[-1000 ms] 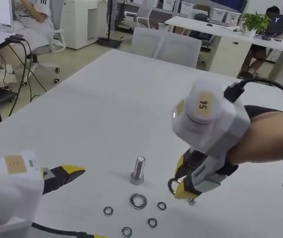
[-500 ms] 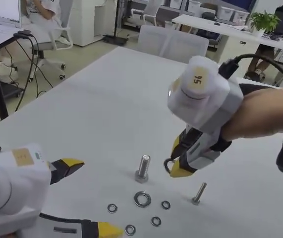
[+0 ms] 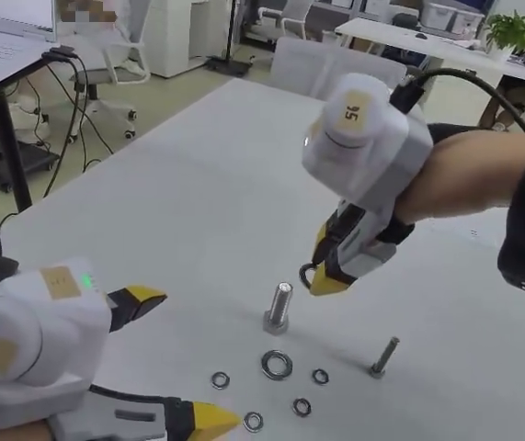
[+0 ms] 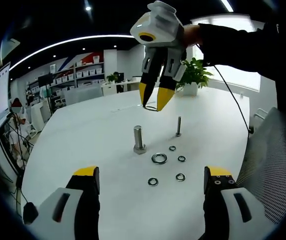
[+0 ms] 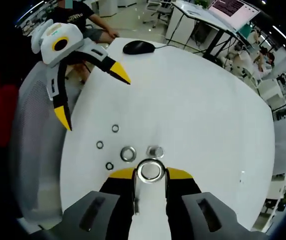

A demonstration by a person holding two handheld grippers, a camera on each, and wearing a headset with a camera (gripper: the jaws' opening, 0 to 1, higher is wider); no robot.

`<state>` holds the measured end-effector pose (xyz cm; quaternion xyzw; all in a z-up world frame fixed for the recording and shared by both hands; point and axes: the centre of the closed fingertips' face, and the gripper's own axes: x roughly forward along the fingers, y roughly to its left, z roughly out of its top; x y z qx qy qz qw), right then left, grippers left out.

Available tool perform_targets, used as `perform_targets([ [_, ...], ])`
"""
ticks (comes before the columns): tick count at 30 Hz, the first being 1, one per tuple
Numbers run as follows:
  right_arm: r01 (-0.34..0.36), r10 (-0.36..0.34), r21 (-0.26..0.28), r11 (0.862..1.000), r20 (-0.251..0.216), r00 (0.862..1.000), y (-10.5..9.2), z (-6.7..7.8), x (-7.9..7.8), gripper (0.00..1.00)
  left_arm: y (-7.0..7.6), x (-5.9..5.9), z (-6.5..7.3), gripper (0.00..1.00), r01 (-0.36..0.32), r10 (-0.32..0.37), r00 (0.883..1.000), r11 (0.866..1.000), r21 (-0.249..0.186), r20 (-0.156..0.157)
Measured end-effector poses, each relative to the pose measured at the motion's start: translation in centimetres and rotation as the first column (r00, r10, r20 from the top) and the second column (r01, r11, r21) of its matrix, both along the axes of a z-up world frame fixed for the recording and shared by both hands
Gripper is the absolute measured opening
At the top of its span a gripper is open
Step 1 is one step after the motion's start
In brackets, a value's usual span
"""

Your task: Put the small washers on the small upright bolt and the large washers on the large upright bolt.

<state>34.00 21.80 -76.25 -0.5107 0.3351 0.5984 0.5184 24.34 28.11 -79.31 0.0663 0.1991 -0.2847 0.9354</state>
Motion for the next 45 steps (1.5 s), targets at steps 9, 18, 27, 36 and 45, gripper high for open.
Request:
perform_targets([
  [9, -0.021, 0.021, -0.015, 1.0, -0.023, 1.0, 1.2, -1.4, 0.2, 0.23, 0.0, 0.0, -0.5, 0.86, -0.005, 0.005, 1.0, 1.0, -0.004, -0.006],
  [18, -0.03, 0.028, -0.03, 0.999, -0.043, 0.999, 1.7, -2.7, 0.6, 0.23, -0.2, 0.1, -0.7, 0.86, 0.001, -0.001, 1.0, 1.0, 0.0, -0.01],
  [27, -0.037, 0.034, -0.041, 0.998, -0.058, 0.998, 2.1, -3.6, 0.8, 0.23, -0.6, 0.2, -0.8, 0.85, 0.014, -0.014, 1.0, 1.0, 0.001, -0.012],
  [36, -0.036, 0.032, -0.059, 0.998, -0.067, 0.997, 1.9, -4.3, 1.0, 0.23, -0.6, 0.2, -1.0, 0.84, 0.015, -0.015, 1.0, 1.0, -0.003, -0.018],
  [45, -0.038, 0.032, -0.073, 0.997, -0.078, 0.996, 1.8, -5.1, 1.2, 0.23, -0.7, 0.4, -1.1, 0.84, 0.016, -0.016, 1.0, 1.0, -0.007, -0.022],
])
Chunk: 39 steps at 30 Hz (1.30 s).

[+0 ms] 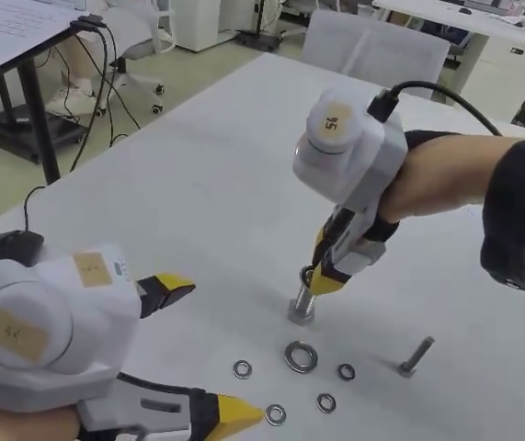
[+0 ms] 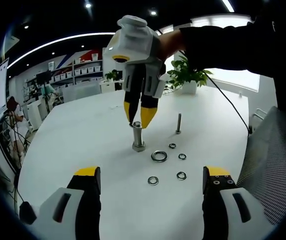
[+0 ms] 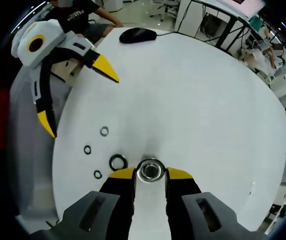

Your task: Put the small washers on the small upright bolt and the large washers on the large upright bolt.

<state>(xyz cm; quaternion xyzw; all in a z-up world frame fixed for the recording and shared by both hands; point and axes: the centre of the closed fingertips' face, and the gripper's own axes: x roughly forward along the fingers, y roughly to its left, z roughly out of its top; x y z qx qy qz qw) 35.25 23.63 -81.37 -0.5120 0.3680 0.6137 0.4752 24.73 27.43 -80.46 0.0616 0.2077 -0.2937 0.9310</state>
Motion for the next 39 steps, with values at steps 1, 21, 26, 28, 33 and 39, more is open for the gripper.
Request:
perform_targets([
  [1, 0.0, 0.0, -0.003, 1.0, -0.001, 1.0, 0.0, -0.1, 0.0, 0.23, 0.0, 0.0, 0.0, 0.84, 0.0, 0.0, 1.0, 1.0, 0.0, 0.0],
  [21, -0.004, 0.004, -0.052, 0.999, -0.007, 1.0, 0.1, -3.8, 0.5, 0.23, -0.1, 0.1, -0.3, 0.83, -0.002, 0.002, 1.0, 1.0, 0.001, -0.009],
  [26, 0.001, -0.001, -0.058, 0.998, -0.006, 1.0, -0.1, -4.4, 0.5, 0.23, -0.1, 0.1, -0.4, 0.82, 0.0, 0.0, 1.0, 1.0, -0.001, -0.01],
  [28, 0.002, -0.002, -0.06, 0.998, -0.005, 1.0, -0.1, -4.6, 0.5, 0.23, -0.1, 0.1, -0.4, 0.82, 0.001, -0.001, 1.0, 1.0, 0.001, -0.012],
  [33, 0.001, 0.0, -0.065, 0.998, 0.003, 1.0, -0.3, -5.0, 0.5, 0.24, -0.2, 0.1, -0.5, 0.82, 0.003, -0.003, 1.0, 1.0, 0.001, -0.014],
  [39, 0.003, -0.003, -0.057, 0.998, -0.001, 1.0, -0.3, -4.9, 0.5, 0.24, -0.3, 0.1, -0.5, 0.82, 0.007, -0.007, 1.0, 1.0, 0.003, -0.016],
])
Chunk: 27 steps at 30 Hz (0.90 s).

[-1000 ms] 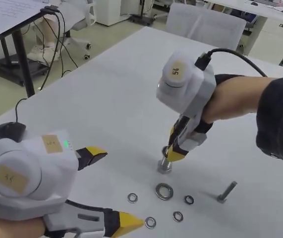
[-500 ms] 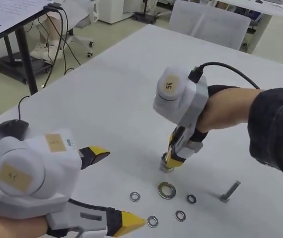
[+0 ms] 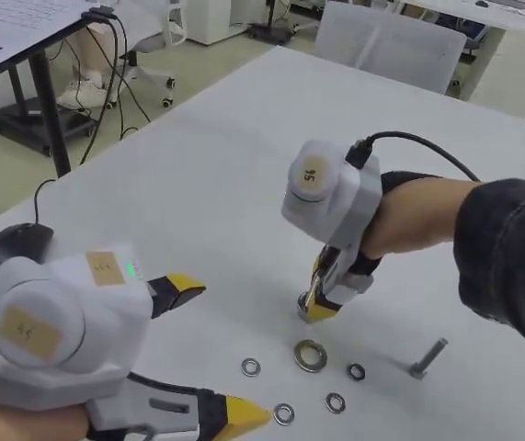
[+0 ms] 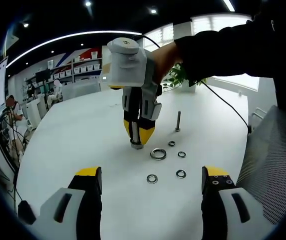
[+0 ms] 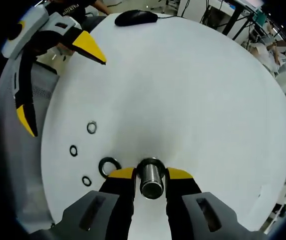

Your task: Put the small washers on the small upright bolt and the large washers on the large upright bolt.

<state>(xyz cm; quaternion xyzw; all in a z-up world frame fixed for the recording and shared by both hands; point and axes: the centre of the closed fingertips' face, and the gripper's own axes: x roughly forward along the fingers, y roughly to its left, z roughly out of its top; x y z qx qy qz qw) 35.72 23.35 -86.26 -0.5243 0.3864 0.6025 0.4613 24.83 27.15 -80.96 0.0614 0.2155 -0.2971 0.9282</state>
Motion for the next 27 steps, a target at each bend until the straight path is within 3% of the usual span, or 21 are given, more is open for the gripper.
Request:
perform_targets([
  [12, 0.006, -0.006, 0.006, 1.0, -0.003, 1.0, -0.6, 0.5, -0.1, 0.28, -0.1, 0.0, 0.2, 0.81, 0.004, -0.004, 1.0, 1.0, 0.004, 0.003],
  [27, 0.067, -0.067, 0.004, 0.998, 0.0, 0.998, -2.9, 1.3, -0.2, 0.29, -0.3, 0.0, 0.6, 0.81, 0.011, -0.012, 1.0, 1.0, 0.012, 0.014],
])
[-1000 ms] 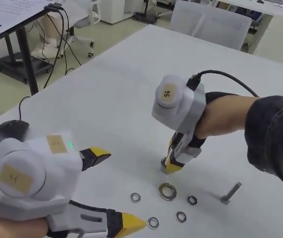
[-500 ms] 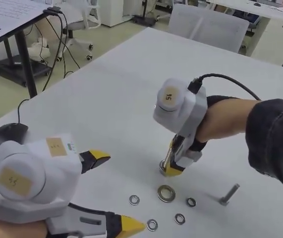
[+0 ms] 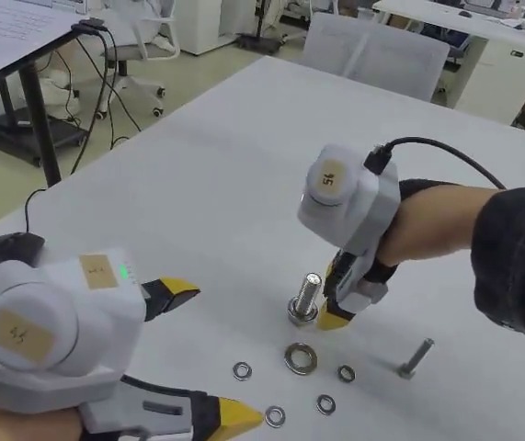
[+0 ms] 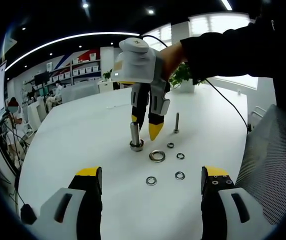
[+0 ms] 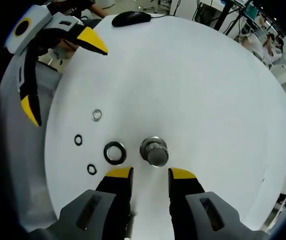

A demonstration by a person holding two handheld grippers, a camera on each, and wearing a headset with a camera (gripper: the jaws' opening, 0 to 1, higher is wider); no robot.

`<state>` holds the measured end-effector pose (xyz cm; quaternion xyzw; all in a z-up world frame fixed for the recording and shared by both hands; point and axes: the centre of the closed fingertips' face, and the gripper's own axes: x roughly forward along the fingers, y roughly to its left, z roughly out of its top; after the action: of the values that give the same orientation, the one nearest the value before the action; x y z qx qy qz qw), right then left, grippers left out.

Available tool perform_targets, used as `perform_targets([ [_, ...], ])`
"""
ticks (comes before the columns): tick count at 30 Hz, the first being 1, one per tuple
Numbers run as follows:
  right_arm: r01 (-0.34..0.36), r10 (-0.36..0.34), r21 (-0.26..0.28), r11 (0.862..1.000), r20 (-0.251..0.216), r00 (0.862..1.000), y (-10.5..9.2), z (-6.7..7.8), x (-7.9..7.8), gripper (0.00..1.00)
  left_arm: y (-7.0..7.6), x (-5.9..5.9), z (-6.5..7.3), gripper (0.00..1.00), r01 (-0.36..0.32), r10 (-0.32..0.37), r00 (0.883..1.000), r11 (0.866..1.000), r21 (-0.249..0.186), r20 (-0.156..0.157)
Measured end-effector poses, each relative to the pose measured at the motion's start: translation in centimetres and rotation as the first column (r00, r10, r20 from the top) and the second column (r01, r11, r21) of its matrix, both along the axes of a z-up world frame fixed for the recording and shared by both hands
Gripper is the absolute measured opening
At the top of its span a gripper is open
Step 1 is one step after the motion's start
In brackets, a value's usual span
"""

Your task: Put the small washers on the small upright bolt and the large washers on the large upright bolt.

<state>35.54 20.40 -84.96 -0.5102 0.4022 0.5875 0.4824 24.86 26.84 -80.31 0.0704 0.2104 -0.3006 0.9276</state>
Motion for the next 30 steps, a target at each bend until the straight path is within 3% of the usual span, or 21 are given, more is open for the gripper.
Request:
perform_targets([
  [17, 0.014, -0.014, 0.0, 1.0, -0.042, 0.999, -1.1, -1.0, -3.1, 0.29, -0.2, 0.0, 0.5, 0.8, 0.008, -0.008, 1.0, 1.0, 0.009, 0.014],
  [30, -0.01, 0.01, 0.006, 1.0, -0.056, 0.998, -0.3, -1.7, -4.7, 0.3, -0.2, -0.1, 0.8, 0.8, 0.012, -0.012, 1.0, 1.0, 0.014, 0.021],
])
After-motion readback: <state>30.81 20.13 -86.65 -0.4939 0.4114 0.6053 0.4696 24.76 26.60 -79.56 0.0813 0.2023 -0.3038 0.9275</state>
